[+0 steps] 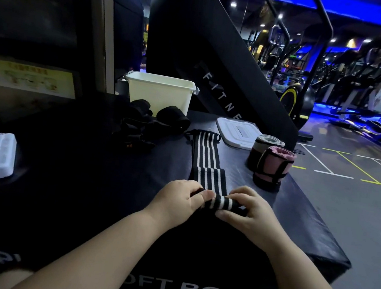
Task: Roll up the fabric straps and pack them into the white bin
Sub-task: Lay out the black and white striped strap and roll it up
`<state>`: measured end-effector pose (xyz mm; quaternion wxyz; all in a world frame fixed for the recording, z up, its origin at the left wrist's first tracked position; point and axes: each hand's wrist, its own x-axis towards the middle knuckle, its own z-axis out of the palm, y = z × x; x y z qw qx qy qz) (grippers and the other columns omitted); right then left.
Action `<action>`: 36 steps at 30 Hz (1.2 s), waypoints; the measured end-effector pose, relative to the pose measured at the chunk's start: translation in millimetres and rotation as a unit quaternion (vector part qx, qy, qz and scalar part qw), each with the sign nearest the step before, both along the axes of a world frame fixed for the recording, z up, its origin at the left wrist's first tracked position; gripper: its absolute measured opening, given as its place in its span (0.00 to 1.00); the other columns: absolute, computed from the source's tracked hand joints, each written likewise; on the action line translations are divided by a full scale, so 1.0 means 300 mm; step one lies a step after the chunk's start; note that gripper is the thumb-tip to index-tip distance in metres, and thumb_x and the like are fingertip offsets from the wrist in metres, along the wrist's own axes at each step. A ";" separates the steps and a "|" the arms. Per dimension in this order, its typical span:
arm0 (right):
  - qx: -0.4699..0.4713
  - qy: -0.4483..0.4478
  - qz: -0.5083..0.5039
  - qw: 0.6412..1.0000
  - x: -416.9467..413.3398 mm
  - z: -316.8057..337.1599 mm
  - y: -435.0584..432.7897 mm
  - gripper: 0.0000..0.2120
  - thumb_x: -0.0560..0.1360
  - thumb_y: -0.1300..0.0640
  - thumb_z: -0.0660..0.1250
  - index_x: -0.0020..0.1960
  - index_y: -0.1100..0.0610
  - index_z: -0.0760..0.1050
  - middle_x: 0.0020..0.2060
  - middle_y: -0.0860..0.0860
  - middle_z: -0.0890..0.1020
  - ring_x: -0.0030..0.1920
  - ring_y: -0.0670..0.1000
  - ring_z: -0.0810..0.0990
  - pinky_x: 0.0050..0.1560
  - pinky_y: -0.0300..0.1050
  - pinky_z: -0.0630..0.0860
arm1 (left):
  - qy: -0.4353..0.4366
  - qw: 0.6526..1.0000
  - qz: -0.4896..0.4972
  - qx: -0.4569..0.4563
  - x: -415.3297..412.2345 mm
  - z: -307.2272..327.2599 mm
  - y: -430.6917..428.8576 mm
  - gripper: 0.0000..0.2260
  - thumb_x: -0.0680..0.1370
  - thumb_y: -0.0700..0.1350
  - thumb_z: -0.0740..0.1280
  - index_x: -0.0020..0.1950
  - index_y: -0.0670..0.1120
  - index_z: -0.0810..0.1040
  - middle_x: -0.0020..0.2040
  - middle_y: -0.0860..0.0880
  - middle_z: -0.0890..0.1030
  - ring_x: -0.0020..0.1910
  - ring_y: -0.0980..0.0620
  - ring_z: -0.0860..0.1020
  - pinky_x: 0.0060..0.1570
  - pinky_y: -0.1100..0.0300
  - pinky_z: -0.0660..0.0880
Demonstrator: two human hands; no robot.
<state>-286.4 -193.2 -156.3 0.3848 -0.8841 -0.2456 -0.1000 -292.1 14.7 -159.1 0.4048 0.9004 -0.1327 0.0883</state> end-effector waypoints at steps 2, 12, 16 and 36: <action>0.004 0.007 -0.007 1.000 0.001 -0.004 0.001 0.07 0.63 0.38 0.75 0.37 0.34 0.78 0.41 0.43 0.79 0.44 0.43 0.79 0.44 0.36 0.73 | 0.001 1.000 -0.006 -0.018 -0.002 0.002 0.002 0.13 0.79 0.58 0.63 0.44 0.50 0.79 0.37 0.54 0.79 0.39 0.56 0.77 0.44 0.56 0.75; 0.078 0.064 0.000 0.995 -0.009 -0.012 0.009 0.12 0.71 0.52 0.75 0.46 0.40 0.73 0.32 0.46 0.78 0.32 0.43 0.74 0.40 0.45 0.72 | 0.005 0.999 0.018 -0.036 0.000 0.004 -0.011 0.18 0.79 0.58 0.62 0.36 0.47 0.71 0.25 0.57 0.71 0.28 0.59 0.69 0.35 0.57 0.69; 0.059 0.076 -0.015 0.995 0.005 -0.016 0.013 0.07 0.73 0.50 0.73 0.45 0.41 0.75 0.31 0.44 0.77 0.33 0.43 0.73 0.41 0.46 0.73 | -0.025 0.999 0.038 -0.023 -0.001 -0.010 -0.008 0.22 0.80 0.59 0.61 0.35 0.43 0.71 0.30 0.53 0.72 0.32 0.55 0.72 0.39 0.53 0.72; -0.084 0.135 -0.168 0.973 0.151 0.096 0.102 0.16 0.77 0.40 0.61 0.53 0.52 0.72 0.50 0.51 0.80 0.53 0.52 0.78 0.51 0.44 0.71 | -0.057 0.998 0.027 0.026 -0.013 -0.007 -0.019 0.10 0.79 0.57 0.62 0.48 0.53 0.77 0.46 0.57 0.75 0.50 0.59 0.73 0.54 0.56 0.72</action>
